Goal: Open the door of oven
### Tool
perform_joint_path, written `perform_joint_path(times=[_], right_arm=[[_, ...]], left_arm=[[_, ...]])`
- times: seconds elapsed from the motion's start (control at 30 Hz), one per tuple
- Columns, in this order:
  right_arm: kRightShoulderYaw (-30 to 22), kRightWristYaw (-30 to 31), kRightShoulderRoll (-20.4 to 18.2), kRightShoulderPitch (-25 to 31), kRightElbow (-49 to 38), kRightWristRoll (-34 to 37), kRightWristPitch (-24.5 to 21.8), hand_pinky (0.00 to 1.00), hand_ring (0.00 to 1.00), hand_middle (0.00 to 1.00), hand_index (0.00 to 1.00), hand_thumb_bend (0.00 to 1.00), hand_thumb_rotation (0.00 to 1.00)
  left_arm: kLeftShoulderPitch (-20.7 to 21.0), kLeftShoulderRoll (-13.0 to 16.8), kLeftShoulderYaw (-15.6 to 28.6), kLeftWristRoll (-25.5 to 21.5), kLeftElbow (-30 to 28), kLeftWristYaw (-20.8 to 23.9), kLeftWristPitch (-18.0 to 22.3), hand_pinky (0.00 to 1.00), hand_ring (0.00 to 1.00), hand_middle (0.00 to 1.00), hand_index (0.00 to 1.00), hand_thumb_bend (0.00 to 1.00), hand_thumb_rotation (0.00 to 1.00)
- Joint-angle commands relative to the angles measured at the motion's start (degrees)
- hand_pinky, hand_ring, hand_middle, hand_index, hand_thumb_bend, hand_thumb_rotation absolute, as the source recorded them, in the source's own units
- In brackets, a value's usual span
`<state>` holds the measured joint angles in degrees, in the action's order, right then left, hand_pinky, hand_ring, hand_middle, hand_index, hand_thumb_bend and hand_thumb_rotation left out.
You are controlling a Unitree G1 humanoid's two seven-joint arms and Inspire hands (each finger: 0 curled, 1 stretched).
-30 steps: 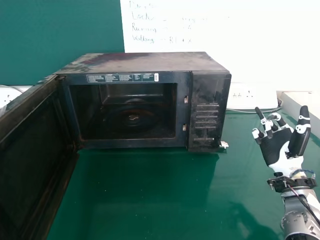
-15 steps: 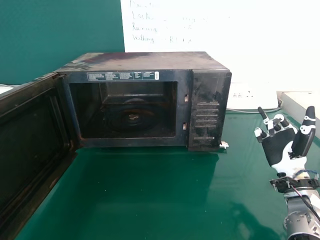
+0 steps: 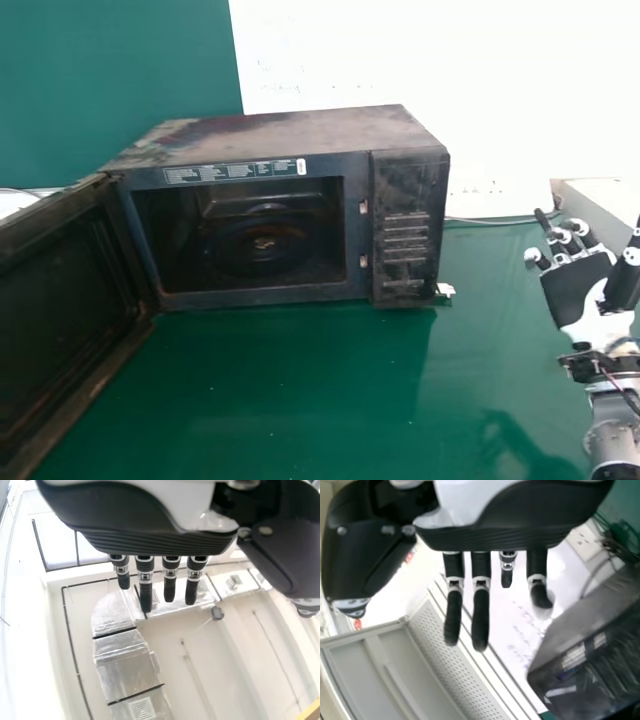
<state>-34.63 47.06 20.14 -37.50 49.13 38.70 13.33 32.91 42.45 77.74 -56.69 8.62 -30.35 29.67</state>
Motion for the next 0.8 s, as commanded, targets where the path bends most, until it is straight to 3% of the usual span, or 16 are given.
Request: perform_joint_path(times=[0.0, 0.27, 0.53, 0.67, 0.77], right_arm=[[-0.1, 0.6, -0.1, -0.9, 0.5, 0.4, -0.1, 0.66, 0.88, 0.97, 0.93, 1.00, 0.91], [0.0, 0.5, -0.4, -1.0, 0.8, 0.1, 0.6, 0.65, 0.88, 0.97, 0.93, 1.00, 0.90], [0.1, 0.5, -0.4, -1.1, 1.1, 0.0, 0.9, 0.66, 0.87, 0.97, 0.94, 1.00, 0.90], [0.1, 0.6, -0.5, -1.2, 1.2, 0.2, 0.6, 0.66, 0.87, 0.97, 0.93, 1.00, 0.88], [0.1, 0.8, -0.6, -1.1, 1.0, 0.5, 0.2, 0.66, 0.87, 0.97, 0.93, 1.00, 0.87]], left_arm=[[-1.7, -1.6, -2.5, -0.9, -1.8, -0.8, -0.4, 0.27, 0.42, 0.59, 0.59, 0.95, 0.68], [-4.4, -3.1, -6.0, -3.6, -6.1, -1.6, 0.0, 0.30, 0.47, 0.67, 0.62, 0.95, 0.66], [-5.5, -3.7, -7.1, -4.9, -7.2, -1.7, 0.4, 0.31, 0.47, 0.67, 0.65, 0.95, 0.66], [-5.9, -3.7, -7.5, -5.2, -7.0, -1.7, 0.1, 0.30, 0.43, 0.60, 0.62, 0.95, 0.64], [-6.3, -3.8, -8.0, -4.5, -6.8, -2.1, 0.6, 0.26, 0.36, 0.49, 0.55, 0.95, 0.65]])
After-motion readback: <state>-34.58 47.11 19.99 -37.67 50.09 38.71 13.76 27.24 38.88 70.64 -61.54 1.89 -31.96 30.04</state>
